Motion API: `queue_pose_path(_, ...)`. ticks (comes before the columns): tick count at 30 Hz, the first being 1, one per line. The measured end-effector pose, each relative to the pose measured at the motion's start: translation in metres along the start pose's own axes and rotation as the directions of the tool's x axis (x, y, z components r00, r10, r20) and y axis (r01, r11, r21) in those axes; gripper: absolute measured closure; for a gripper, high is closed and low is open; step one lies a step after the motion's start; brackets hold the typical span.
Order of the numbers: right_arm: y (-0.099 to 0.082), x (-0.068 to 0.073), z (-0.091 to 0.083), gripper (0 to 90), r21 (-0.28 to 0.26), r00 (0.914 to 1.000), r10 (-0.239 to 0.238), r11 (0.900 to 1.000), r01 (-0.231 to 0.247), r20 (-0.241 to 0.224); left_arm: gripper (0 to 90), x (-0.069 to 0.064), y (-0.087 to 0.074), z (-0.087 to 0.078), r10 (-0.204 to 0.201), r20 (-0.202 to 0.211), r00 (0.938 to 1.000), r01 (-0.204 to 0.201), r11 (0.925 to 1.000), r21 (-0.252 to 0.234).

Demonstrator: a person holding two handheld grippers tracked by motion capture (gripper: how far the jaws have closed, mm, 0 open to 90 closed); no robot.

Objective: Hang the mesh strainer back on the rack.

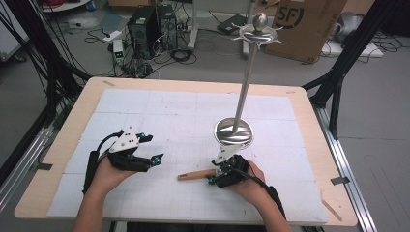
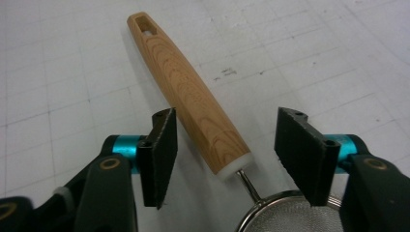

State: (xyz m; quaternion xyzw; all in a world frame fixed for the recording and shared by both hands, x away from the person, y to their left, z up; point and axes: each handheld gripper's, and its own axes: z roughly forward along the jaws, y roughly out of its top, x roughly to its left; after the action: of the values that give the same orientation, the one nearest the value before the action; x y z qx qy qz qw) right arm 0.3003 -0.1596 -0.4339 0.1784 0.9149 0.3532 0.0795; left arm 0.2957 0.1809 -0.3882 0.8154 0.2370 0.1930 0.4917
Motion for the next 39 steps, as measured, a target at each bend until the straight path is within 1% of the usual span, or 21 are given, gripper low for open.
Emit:
queue_pose_path(1, 0.0, 0.0001, 0.0011, 47.4, 0.015, 1.0, 0.0, 0.9999, 0.001, -0.001, 27.5, 0.0001, 0.0, -0.0001, 0.0, 0.0, 1.0, 0.0, 1.0, 0.001)
queue_pose_path(2, 0.0, 0.0001, 0.0011, 47.4, 0.015, 1.0, 0.0, 0.9999, 0.001, -0.001, 27.5, 0.0, -0.0001, 0.0002, -0.002, 0.0, 1.0, 0.002, 1.0, 0.002)
queue_pose_path(3, -0.0005, -0.0002, 0.0027, 54.0, 0.03, 0.9995, 0.007, 0.9995, -0.006, -0.032, 27.6, -0.0011, -0.0002, 0.0015, 0.003, 0.001, 1.0, -0.003, 1.0, 0.008)
queue_pose_path(4, -0.0004, 0.0006, 0.0028, 54.2, 0.039, 0.9996, 0.004, 0.9992, -0.003, -0.027, 27.6, -0.0011, -0.0002, 0.0015, 0.003, 0.001, 1.0, -0.003, 1.0, 0.008)
queue_pose_path(6, -0.0003, 0.0008, 0.0029, 54.5, 0.039, 0.9997, 0.002, 0.9992, -0.001, -0.026, 27.6, -0.0021, -0.0001, 0.003, 0.01, 0.004, 0.9999, -0.01, 0.9999, 0.013)
queue_pose_path(9, -0.0001, 0.0, 0.0009, 58.7, 0.035, 0.9997, 0.015, 0.9993, -0.014, -0.017, 27.7, -0.0032, 0.0002, 0.0038, 0.015, 0.009, 0.9999, -0.015, 0.9998, 0.016)
queue_pose_path(10, -0.0001, 0.0, 0.0009, 58.7, 0.035, 0.9997, 0.015, 0.9993, -0.014, -0.017, 27.7, -0.0033, 0.0003, 0.0038, 0.014, 0.007, 0.9999, -0.014, 0.9998, 0.014)
queue_pose_path(12, -0.0003, -0.0009, -0.0014, 61.6, 0.035, 0.9994, 0.035, 0.9988, -0.035, -0.004, 27.8, -0.0029, 0.0003, 0.003, 0.012, 0.007, 0.9999, -0.013, 0.9998, 0.013)
queue_pose_path(16, -0.0003, -0.0025, -0.0026, 63.1, 0.036, 0.9996, 0.028, 0.9989, -0.028, 0.003, 28.4, -0.0032, 0.0004, 0.0026, 0.012, 0.008, 0.9999, -0.012, 0.9999, 0.01)
queue_pose_path(17, -0.0002, -0.0022, -0.0035, 64.3, 0.038, 0.9989, 0.039, 0.9985, -0.04, 0.025, 28.4, -0.0035, 0.0005, 0.003, 0.015, 0.014, 0.9998, -0.015, 0.9998, 0.01)
queue_pose_path(20, -0.0006, -0.0038, -0.0037, 65.0, 0.033, 0.999, 0.038, 0.9987, -0.039, 0.024, 28.5, -0.0039, 0.0005, 0.0033, 0.016, 0.014, 0.9998, -0.016, 0.9998, 0.012)
queue_pose_path(22, -0.0007, -0.0044, -0.0039, 65.1, 0.034, 0.9988, 0.034, 0.9988, -0.035, 0.034, 28.5, -0.0039, 0.0005, 0.0035, 0.02, 0.015, 0.9997, -0.02, 0.9997, 0.017)
queue_pose_path(24, -0.0007, -0.0043, -0.0034, 63.8, 0.042, 0.999, 0.03, 0.9986, -0.031, 0.033, 28.5, -0.0039, 0.0005, 0.0038, 0.022, 0.017, 0.9996, -0.022, 0.9996, 0.018)
queue_pose_path(25, -0.0008, -0.0041, -0.0004, 61.6, 0.066, 0.9989, 0.03, 0.9973, -0.032, 0.035, 28.6, -0.0042, 0.0004, 0.0044, 0.021, 0.021, 0.9996, -0.022, 0.9996, 0.017)
queue_pose_path(26, -0.0008, -0.0041, -0.0004, 61.6, 0.066, 0.9989, 0.03, 0.9973, -0.032, 0.035, 28.6, -0.0042, 0.0004, 0.0044, 0.021, 0.021, 0.9996, -0.022, 0.9996, 0.017)
queue_pose_path(27, -0.0001, -0.0043, -0.0007, 63.0, 0.069, 0.9994, 0.015, 0.9975, -0.017, 0.032, 28.7, -0.0049, 0.0004, 0.0049, 0.024, 0.023, 0.9994, -0.025, 0.9995, 0.02)
queue_pose_path(29, 0.001, -0.0043, -0.0007, 63.9, 0.075, 0.9994, 0.017, 0.997, -0.019, 0.031, 29.2, -0.0052, 0.0004, 0.0053, 0.028, 0.023, 0.9993, -0.029, 0.9994, 0.021)
queue_pose_path(32, 0.0019, -0.0058, -0.0011, 67.1, 0.083, 0.9997, 0.02, 0.9963, -0.022, 0.015, 29.7, -0.0064, 0.0006, 0.0063, 0.031, 0.03, 0.9991, -0.031, 0.9992, 0.023)
queue_pose_path(36, 0.0034, -0.006, -0.0006, 67.3, 0.09, 0.9994, 0.028, 0.9955, -0.03, 0.018, 30.6, -0.007, 0.0007, 0.0064, 0.036, 0.033, 0.9988, -0.037, 0.9991, 0.021)
queue_pose_path(37, 0.0044, -0.0056, -0.0011, 67.3, 0.102, 0.9994, 0.03, 0.9943, -0.031, 0.018, 30.7, -0.0069, 0.0007, 0.0062, 0.035, 0.035, 0.9988, -0.036, 0.9992, 0.019)
queue_pose_path(39, 0.0042, -0.006, -0.001, 67.2, 0.101, 0.9995, 0.029, 0.9944, -0.03, 0.016, 30.9, -0.0067, 0.0008, 0.0054, 0.035, 0.033, 0.9988, -0.036, 0.9992, 0.019)
